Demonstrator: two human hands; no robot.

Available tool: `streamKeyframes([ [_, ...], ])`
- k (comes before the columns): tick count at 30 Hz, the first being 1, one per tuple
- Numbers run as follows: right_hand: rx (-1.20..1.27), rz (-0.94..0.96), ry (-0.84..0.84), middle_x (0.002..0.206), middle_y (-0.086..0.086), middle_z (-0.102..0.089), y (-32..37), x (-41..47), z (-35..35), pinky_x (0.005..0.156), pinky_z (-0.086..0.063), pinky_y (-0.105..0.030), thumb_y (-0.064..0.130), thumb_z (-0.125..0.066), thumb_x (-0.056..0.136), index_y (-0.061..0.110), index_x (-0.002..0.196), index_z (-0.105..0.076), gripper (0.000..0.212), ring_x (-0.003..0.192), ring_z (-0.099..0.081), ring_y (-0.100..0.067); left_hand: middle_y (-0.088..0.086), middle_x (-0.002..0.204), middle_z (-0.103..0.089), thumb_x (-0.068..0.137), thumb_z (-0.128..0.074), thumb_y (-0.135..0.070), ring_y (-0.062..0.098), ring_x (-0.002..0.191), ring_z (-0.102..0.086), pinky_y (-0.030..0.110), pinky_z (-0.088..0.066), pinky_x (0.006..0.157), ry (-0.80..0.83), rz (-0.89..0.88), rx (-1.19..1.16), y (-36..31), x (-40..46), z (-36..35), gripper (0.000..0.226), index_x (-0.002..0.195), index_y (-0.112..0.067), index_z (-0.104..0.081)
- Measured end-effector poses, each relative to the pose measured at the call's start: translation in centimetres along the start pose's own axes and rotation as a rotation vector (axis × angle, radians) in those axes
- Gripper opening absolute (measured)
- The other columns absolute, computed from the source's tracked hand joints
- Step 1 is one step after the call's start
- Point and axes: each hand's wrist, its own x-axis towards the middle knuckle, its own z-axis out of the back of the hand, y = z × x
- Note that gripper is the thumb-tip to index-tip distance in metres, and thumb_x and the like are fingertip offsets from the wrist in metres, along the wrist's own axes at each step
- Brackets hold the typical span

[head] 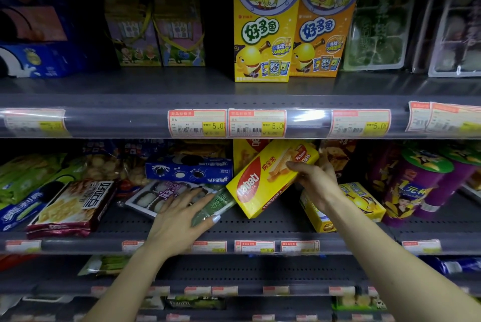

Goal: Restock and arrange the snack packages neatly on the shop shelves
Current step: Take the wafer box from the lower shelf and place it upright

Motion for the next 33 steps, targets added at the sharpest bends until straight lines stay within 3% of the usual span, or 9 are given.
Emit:
streamKeyframes([
  [4, -0.153, 0.084, 0.017, 0.104, -0.016, -0.069, 1.2, 0.4, -0.2, 0.064, -0.058, -0.040, -0.007, -0.075, 0.068, 0.006, 0.122, -0.048, 0.062, 0.076, -0.071, -0.030, -0.013, 0.157, -0.020, 0.056, 0.021, -0.091, 0.012, 0.144, -0.020, 0.038, -0.018, 0.116, 0.012, 0.005, 0.002, 0.0, 0.0, 0.1, 0.102, 0.144, -0.055, -0.014],
  [7, -0.247, 0.115, 0.067, 0.103, -0.012, -0.072, 2.1, 1.2, -0.5, 0.079, -0.055, -0.058, 0.001, -0.082, 0.060, 0.007, 0.111, -0.059, 0.057, 0.084, -0.071, -0.034, -0.012, 0.158, -0.020, 0.055, 0.021, -0.091, 0.012, 0.144, -0.019, 0.038, -0.017, 0.117, 0.016, 0.006, -0.010, -0.1, 0.0, 0.2, 0.104, 0.145, -0.054, -0.014],
  [10, -0.317, 0.092, 0.087, 0.106, -0.006, -0.072, 2.7, 2.0, -1.3, 0.079, -0.055, -0.058, 0.009, -0.087, 0.055, 0.011, 0.113, -0.060, 0.064, 0.090, -0.071, -0.028, -0.013, 0.158, -0.019, 0.054, 0.023, -0.090, 0.012, 0.144, -0.020, 0.037, -0.018, 0.116, 0.012, 0.005, 0.008, -0.1, -0.1, 0.2, 0.104, 0.145, -0.054, -0.013],
  [13, -0.417, 0.149, 0.115, 0.108, -0.006, -0.071, 3.3, 2.6, -1.7, 0.079, -0.057, -0.051, 0.018, -0.088, 0.049, 0.015, 0.113, -0.063, 0.069, 0.097, -0.069, -0.026, -0.012, 0.158, -0.019, 0.055, 0.023, -0.090, 0.012, 0.144, -0.019, 0.037, -0.018, 0.117, 0.017, 0.007, 0.009, 0.0, -0.1, 0.1, 0.104, 0.145, -0.053, -0.013],
  [18, -0.481, 0.186, 0.149, 0.118, -0.004, -0.066, 3.3, 3.6, -0.9, 0.080, -0.054, -0.034, 0.010, -0.085, 0.064, 0.014, 0.122, -0.057, 0.065, 0.105, -0.064, -0.020, -0.012, 0.158, -0.020, 0.056, 0.021, -0.090, 0.012, 0.144, -0.020, 0.038, -0.017, 0.116, 0.007, 0.005, -0.003, -0.2, -0.1, 0.2, 0.103, 0.145, -0.053, -0.015],
  [25, -0.458, 0.157, 0.166, 0.115, 0.003, -0.066, 2.0, 3.7, -1.0, 0.054, -0.055, -0.025, 0.014, -0.084, 0.067, 0.015, 0.126, -0.053, 0.067, 0.088, -0.070, -0.012, -0.013, 0.158, -0.018, 0.055, 0.022, -0.090, 0.011, 0.145, -0.017, 0.038, -0.017, 0.116, 0.018, 0.005, -0.002, -0.1, -0.2, 0.3, 0.102, 0.145, -0.055, -0.013],
  [27, -0.493, 0.175, 0.176, 0.114, 0.003, -0.065, 2.1, 3.5, -1.3, 0.054, -0.058, -0.030, 0.016, -0.084, 0.068, 0.015, 0.125, -0.051, 0.065, 0.083, -0.069, -0.005, -0.013, 0.158, -0.018, 0.057, 0.020, -0.090, 0.011, 0.145, -0.017, 0.037, -0.017, 0.115, 0.016, 0.001, 0.002, 0.0, -0.1, 0.3, 0.099, 0.145, -0.055, -0.012],
  [31, -0.492, 0.185, 0.116, 0.117, -0.010, -0.065, 1.1, 3.5, -1.6, 0.069, -0.058, -0.056, 0.021, -0.082, 0.072, 0.011, 0.124, -0.053, 0.061, 0.088, -0.069, -0.026, -0.014, 0.158, -0.019, 0.058, 0.019, -0.090, 0.011, 0.145, -0.016, 0.037, -0.017, 0.115, 0.018, -0.003, -0.001, 0.0, -0.1, 0.2, 0.098, 0.144, -0.055, -0.012],
  [33, -0.469, 0.209, 0.115, 0.114, -0.011, -0.068, 0.4, 3.4, -2.0, 0.078, -0.055, -0.058, 0.024, -0.083, 0.070, 0.011, 0.120, -0.059, 0.056, 0.095, -0.069, -0.032, -0.013, 0.157, -0.021, 0.059, 0.017, -0.091, 0.012, 0.145, -0.018, 0.038, -0.017, 0.115, 0.012, 0.000, -0.023, 0.0, -0.1, 0.2, 0.098, 0.144, -0.055, -0.015],
])
